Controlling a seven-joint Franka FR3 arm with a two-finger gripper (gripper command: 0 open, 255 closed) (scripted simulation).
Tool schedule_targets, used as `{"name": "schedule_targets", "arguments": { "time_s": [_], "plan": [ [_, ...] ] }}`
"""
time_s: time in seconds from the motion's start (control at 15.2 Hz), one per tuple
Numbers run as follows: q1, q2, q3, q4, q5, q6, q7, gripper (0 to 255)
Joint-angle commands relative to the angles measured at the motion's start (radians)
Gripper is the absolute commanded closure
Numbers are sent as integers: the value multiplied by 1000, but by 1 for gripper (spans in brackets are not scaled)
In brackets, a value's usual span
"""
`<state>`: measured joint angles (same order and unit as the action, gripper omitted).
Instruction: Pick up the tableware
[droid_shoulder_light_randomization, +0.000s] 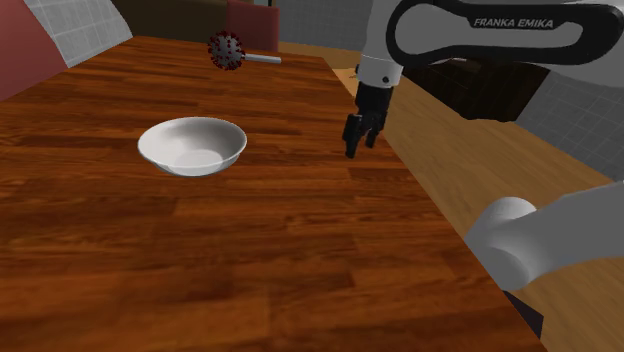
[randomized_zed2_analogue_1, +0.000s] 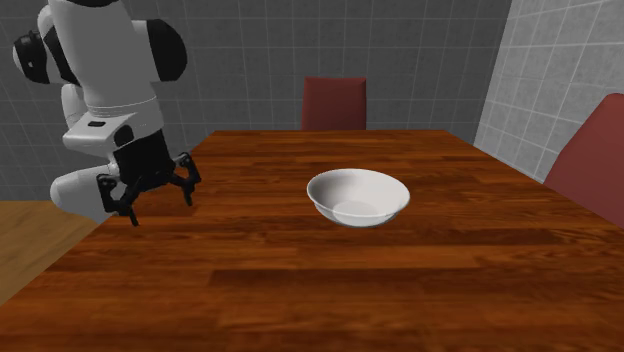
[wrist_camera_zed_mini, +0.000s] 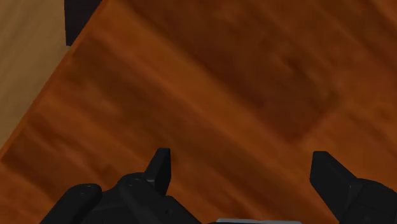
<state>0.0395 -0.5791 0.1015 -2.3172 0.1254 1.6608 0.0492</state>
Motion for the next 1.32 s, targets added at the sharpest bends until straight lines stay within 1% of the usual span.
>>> {"name": "schedule_targets", "arguments": {
  "time_s": [0.0,0.66,0.99,1.25],
  "plan": [
    [12,62,9,47,44,16,21,0],
    [66,352,50,311,236,69,112,0],
    [87,501,67,478,319,77,154,0],
    [102,625,81,633,377,74,191,0]
  ]
}}
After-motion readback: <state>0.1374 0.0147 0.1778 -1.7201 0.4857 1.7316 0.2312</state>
